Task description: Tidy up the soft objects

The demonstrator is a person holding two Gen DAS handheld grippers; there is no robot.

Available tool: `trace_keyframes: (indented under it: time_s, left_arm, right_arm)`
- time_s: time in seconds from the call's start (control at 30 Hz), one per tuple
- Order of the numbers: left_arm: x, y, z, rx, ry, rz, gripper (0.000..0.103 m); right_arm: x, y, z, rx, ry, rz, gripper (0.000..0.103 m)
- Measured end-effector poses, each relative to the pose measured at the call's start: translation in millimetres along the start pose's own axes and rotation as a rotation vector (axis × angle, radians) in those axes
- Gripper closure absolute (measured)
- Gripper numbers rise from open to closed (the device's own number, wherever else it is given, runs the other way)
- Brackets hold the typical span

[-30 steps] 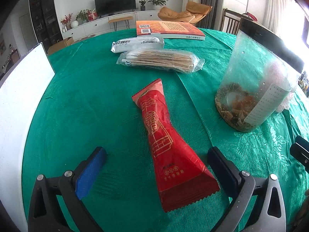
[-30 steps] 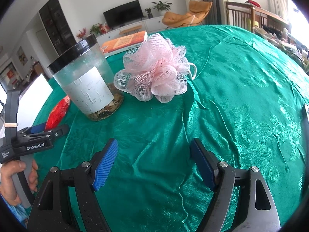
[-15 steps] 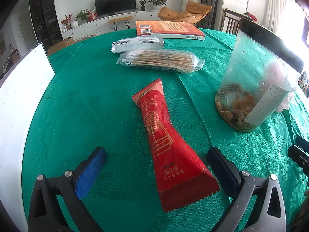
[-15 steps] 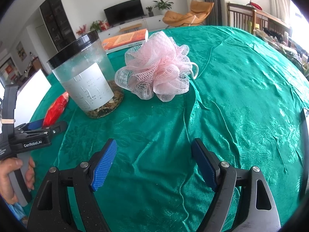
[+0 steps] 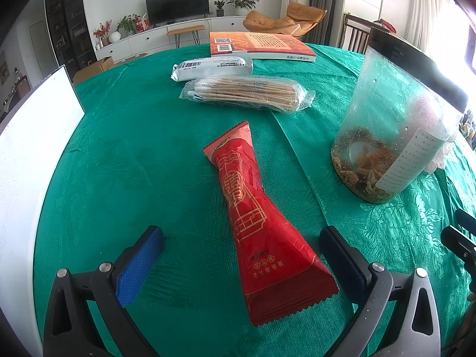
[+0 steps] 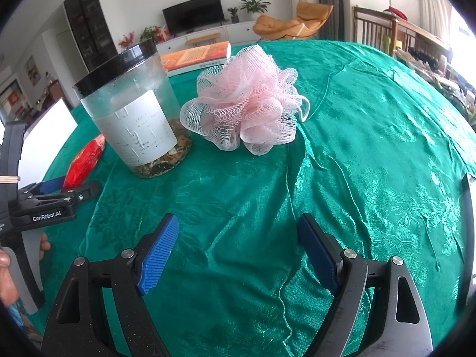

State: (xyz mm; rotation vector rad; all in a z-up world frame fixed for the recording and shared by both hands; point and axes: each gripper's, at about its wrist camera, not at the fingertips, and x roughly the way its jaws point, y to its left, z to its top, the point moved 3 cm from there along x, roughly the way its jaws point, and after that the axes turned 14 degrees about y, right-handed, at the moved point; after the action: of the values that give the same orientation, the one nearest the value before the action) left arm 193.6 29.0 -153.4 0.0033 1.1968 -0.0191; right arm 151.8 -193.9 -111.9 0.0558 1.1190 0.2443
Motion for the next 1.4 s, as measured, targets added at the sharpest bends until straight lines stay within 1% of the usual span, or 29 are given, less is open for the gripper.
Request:
trace_keyframes:
  time_s: [0.3,0.5,1.4]
  left_arm:
    - [0.3,0.0,0.1,0.0,0.0,0.0,0.0]
    - [0.5,0.1,0.0,0.0,-0.001,0.0,0.0]
    - [-0.4,0.1,-0.2,0.0,-0.001,0.002,0.0]
  right_arm:
    - [1.7,2.7,0.1,-0.014,0.009,-0.024,0.018]
    - [0.9,1.0,0.1,-0.004,0.002,-0.005,0.018]
    - [1.3,1.9,0.0,-0.01,0.005,-0.014,0.018]
